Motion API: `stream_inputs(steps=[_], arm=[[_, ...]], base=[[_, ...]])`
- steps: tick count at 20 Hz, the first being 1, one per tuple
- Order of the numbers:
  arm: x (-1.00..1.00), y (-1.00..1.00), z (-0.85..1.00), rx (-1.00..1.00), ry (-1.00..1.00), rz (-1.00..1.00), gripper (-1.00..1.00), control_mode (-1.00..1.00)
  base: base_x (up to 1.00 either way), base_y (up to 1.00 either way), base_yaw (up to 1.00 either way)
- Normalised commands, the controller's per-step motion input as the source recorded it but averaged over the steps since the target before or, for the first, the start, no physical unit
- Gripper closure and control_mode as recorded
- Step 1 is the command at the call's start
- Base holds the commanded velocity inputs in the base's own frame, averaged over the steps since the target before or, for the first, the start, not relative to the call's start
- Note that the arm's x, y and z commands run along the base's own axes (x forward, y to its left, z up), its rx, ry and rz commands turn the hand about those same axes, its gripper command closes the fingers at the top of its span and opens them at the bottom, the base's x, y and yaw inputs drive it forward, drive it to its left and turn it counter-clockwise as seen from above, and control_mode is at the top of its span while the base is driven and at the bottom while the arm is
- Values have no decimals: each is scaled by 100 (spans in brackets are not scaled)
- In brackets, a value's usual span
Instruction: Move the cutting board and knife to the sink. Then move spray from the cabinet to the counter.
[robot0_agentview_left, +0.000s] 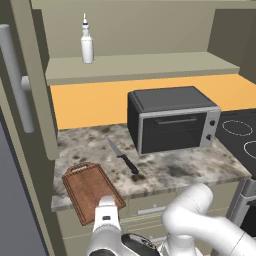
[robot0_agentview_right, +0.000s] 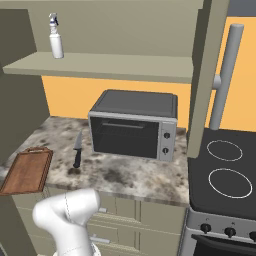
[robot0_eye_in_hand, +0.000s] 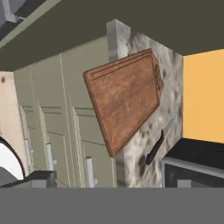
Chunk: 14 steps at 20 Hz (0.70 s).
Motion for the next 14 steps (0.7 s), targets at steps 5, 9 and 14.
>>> stream_inputs(steps=[5, 9, 14], arm=[[0, 8, 0, -8, -31, 0, -100, -100], [0, 8, -10, -6, -23, 1, -100, -100], [0, 5, -13, -2, -19, 0, -100, -100]], base=[[0, 0, 0], [0, 0, 0], [0, 0, 0]])
